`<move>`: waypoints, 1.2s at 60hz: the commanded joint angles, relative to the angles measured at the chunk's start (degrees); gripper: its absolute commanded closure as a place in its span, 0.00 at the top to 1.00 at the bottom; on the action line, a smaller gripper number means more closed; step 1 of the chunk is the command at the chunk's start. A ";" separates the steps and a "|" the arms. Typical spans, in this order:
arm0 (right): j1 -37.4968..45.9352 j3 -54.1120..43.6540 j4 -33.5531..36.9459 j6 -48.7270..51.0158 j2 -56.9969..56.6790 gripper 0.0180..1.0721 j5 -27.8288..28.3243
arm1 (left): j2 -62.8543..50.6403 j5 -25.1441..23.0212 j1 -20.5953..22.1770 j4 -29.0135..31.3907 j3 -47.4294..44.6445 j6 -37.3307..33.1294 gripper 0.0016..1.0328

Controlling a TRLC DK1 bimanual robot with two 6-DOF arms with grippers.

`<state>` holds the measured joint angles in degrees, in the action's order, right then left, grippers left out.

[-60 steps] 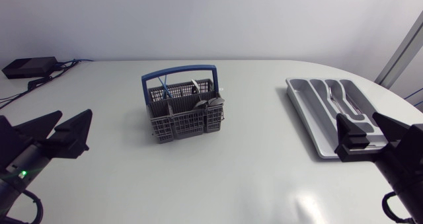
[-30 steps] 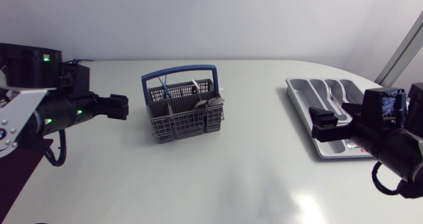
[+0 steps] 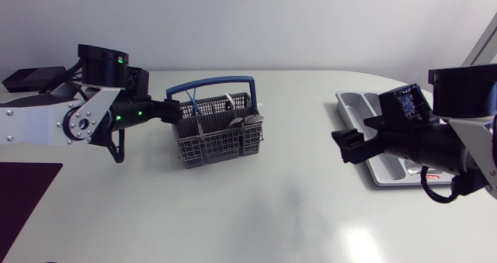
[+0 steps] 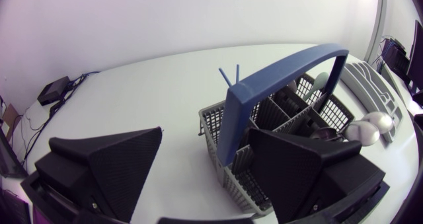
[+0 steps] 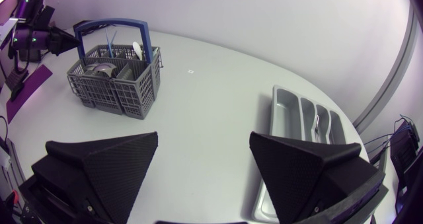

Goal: Unload the cutlery basket into the drawer organizer.

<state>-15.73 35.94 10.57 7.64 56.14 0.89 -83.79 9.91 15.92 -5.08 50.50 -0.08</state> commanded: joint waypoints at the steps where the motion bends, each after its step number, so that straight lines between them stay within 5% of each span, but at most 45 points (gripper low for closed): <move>1: -0.80 1.32 0.77 0.97 1.87 0.95 0.35 | -4.01 1.60 1.39 -0.72 2.76 -0.54 0.84; 4: -1.24 1.23 0.68 1.06 2.04 0.95 0.35 | -5.86 2.30 1.57 -0.46 3.90 -0.36 0.83; 22: -3.61 0.44 0.33 1.06 2.57 0.95 0.35 | -8.58 1.87 1.57 -3.27 4.17 0.43 0.27; 51: -4.31 -1.14 2.79 1.15 -1.82 0.95 -0.09 | 0.82 -2.79 5.43 -1.51 -4.71 -5.11 0.15; 72: -4.49 -2.46 5.43 1.50 -5.43 0.95 -0.09 | 10.05 -3.23 13.26 3.32 -13.59 -7.66 0.16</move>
<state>-19.59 35.53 14.87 8.21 51.90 1.23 -75.68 7.66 27.24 -3.95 40.36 -4.38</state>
